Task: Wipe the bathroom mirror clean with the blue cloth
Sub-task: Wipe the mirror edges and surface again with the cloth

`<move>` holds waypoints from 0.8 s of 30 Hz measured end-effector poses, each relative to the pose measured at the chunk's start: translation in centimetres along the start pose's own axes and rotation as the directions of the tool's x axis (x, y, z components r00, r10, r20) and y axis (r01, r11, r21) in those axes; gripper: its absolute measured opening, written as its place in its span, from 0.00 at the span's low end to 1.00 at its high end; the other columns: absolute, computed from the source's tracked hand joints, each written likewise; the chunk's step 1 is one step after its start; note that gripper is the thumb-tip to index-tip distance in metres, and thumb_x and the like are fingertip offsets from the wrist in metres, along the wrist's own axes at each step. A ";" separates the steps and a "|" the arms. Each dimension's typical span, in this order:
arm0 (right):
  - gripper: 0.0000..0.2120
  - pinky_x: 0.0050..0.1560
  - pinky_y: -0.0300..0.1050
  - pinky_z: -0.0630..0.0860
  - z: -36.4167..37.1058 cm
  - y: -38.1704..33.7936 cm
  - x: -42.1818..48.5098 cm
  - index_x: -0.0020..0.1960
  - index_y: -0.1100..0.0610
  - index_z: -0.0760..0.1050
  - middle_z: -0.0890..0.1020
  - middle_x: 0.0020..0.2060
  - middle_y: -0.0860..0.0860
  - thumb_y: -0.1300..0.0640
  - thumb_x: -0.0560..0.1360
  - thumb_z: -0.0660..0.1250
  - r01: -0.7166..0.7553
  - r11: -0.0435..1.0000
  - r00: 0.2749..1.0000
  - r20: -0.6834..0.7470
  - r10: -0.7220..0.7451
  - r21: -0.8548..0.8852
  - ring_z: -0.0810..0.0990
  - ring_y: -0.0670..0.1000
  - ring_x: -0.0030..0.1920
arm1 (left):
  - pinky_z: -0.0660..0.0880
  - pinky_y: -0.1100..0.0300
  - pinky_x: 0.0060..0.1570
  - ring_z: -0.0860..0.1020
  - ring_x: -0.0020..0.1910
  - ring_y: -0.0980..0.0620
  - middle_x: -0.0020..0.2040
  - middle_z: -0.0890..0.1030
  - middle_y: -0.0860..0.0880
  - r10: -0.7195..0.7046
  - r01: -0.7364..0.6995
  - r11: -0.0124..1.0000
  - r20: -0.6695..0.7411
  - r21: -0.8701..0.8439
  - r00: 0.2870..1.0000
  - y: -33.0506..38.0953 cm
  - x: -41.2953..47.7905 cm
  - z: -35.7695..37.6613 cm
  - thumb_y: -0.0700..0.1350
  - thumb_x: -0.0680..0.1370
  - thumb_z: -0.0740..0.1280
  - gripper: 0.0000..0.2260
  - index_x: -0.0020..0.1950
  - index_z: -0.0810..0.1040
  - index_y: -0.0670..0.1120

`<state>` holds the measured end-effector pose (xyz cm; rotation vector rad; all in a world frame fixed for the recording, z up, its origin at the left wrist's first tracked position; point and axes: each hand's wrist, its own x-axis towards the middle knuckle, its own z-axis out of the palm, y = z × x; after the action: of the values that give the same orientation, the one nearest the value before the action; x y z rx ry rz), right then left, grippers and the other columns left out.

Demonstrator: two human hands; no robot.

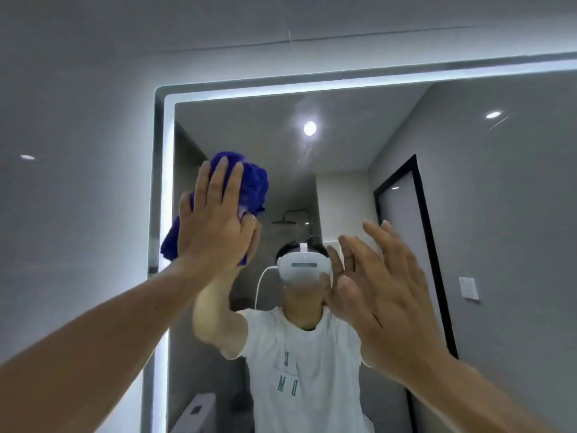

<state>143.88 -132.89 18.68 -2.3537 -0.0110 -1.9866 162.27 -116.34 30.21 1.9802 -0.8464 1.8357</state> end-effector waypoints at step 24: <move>0.25 0.74 0.54 0.57 -1.8 -0.9 -4.4 0.71 0.54 0.69 0.62 0.74 0.48 0.45 0.77 0.51 -0.105 0.992 0.990 -0.083 0.111 0.074 0.55 0.48 0.76 | 0.43 0.44 0.76 0.60 0.77 0.47 0.75 0.66 0.53 0.750 -0.836 0.523 0.375 0.167 0.545 -0.1 -26.2 2.8 0.56 0.80 0.54 0.23 0.74 0.65 0.54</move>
<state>141.30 -131.91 14.66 -2.1759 0.0495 -2.0017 164.44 -112.45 4.23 2.2659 -1.9356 2.3223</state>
